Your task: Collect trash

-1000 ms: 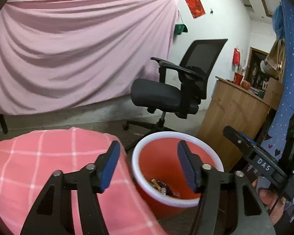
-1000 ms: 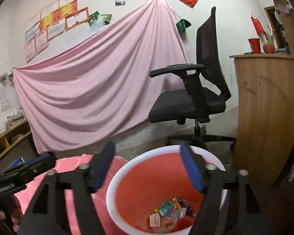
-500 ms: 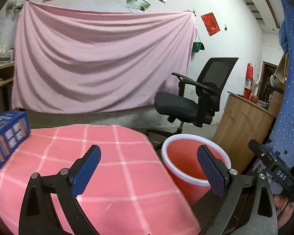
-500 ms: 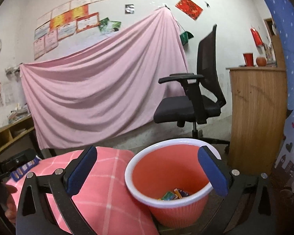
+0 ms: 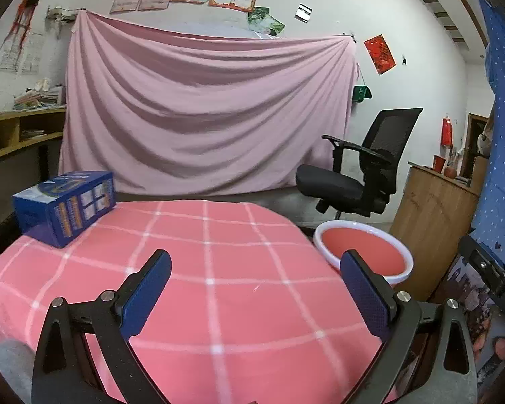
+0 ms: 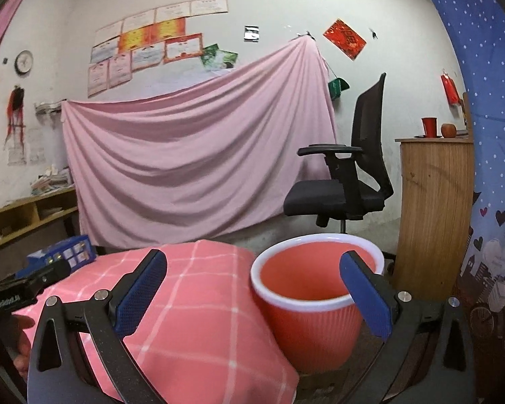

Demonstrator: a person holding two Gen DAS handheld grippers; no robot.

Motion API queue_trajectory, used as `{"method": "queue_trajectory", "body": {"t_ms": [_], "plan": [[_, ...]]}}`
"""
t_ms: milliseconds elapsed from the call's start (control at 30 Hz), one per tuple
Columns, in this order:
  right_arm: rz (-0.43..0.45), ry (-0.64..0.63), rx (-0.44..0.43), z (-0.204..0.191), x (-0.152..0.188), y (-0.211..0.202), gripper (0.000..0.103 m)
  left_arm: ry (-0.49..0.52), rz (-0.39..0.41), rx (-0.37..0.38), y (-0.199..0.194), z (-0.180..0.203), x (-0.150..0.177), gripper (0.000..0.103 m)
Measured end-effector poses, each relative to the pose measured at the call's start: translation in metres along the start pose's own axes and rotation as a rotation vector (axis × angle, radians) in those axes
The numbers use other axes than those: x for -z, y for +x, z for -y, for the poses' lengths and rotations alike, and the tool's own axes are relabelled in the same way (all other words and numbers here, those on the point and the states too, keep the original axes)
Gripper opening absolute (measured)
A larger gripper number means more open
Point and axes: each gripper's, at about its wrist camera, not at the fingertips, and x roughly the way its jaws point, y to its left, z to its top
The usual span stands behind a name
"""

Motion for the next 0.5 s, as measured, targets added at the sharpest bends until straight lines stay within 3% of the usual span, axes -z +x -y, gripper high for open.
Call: {"method": "queue_trajectory", "body": {"t_ms": [233, 500], "plan": [[0.039, -0.049, 0.006, -0.012, 0.008, -0.011, 0.103, 0.022, 0.017, -0.028, -0.016, -0.009, 0.019, 0.098], [0.022, -0.062, 0.010, -0.015, 0.016, -0.008, 0.103, 0.038, 0.023, -0.038, -0.019, -0.010, 0.025, 0.098]]}}
